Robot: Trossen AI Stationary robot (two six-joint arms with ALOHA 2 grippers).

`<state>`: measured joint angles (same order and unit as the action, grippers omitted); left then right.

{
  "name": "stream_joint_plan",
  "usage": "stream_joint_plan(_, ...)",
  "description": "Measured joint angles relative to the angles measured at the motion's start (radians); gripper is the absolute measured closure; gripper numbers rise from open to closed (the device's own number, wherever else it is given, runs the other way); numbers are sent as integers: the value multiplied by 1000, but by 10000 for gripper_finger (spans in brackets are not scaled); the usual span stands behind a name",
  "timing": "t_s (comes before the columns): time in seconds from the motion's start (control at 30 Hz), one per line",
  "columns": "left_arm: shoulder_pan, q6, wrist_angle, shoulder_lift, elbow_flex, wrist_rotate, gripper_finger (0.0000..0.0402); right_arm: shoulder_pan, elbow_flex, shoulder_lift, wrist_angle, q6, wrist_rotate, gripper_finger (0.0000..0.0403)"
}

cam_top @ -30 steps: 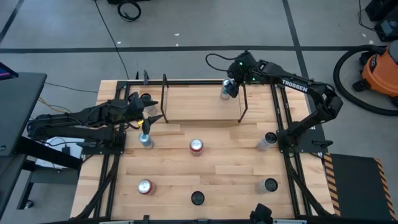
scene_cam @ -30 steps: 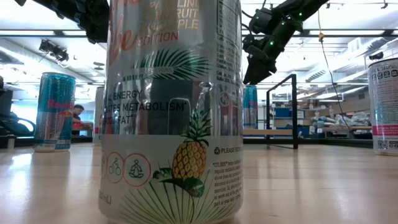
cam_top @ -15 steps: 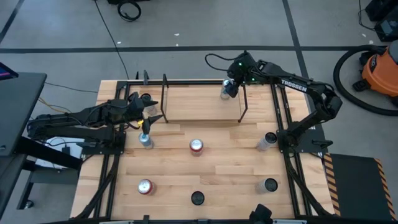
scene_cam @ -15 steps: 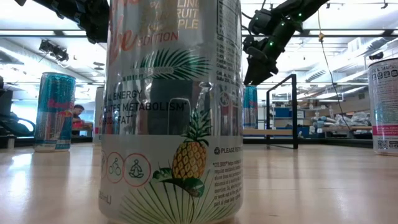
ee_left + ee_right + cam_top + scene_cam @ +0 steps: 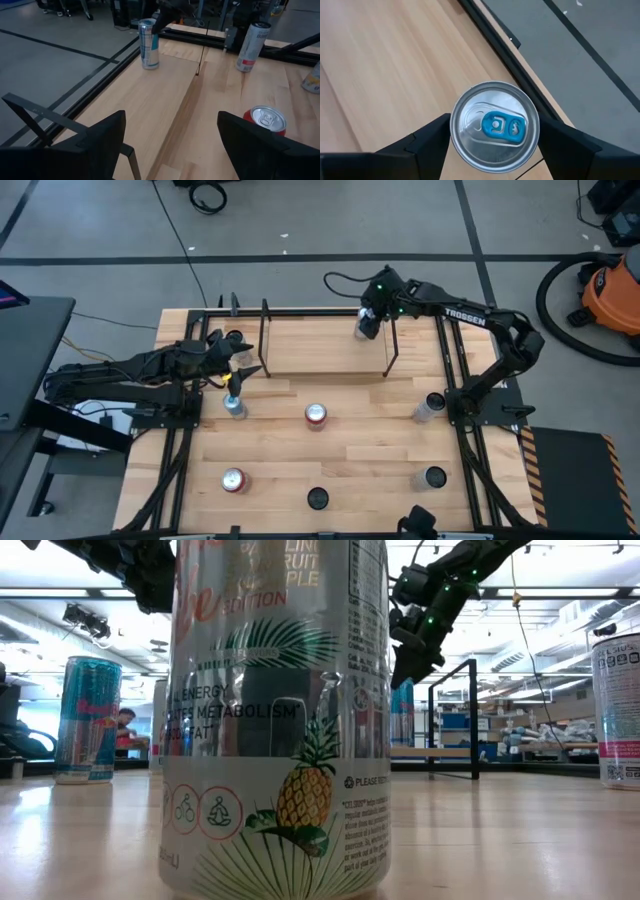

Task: Place canned beverage on shelf
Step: Put the right blue soda can on the shelf

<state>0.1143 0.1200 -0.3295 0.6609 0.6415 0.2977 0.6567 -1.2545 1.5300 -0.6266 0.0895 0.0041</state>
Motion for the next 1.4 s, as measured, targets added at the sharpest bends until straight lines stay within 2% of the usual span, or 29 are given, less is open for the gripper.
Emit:
stream_joint_plan(0.2,0,0,0,0,0,0,83,-3,0,0,0,-76,8,155)
stream_joint_plan(0.7,0,2,3,0,0,0,83,-121,0,0,-39,-273,242,155)
stream_joint_plan(1.2,0,2,2,0,0,0,83,-132,0,-21,-79,-397,319,153)
stream_joint_plan(1.4,0,0,2,0,0,0,83,-133,0,-12,-83,-396,278,144)
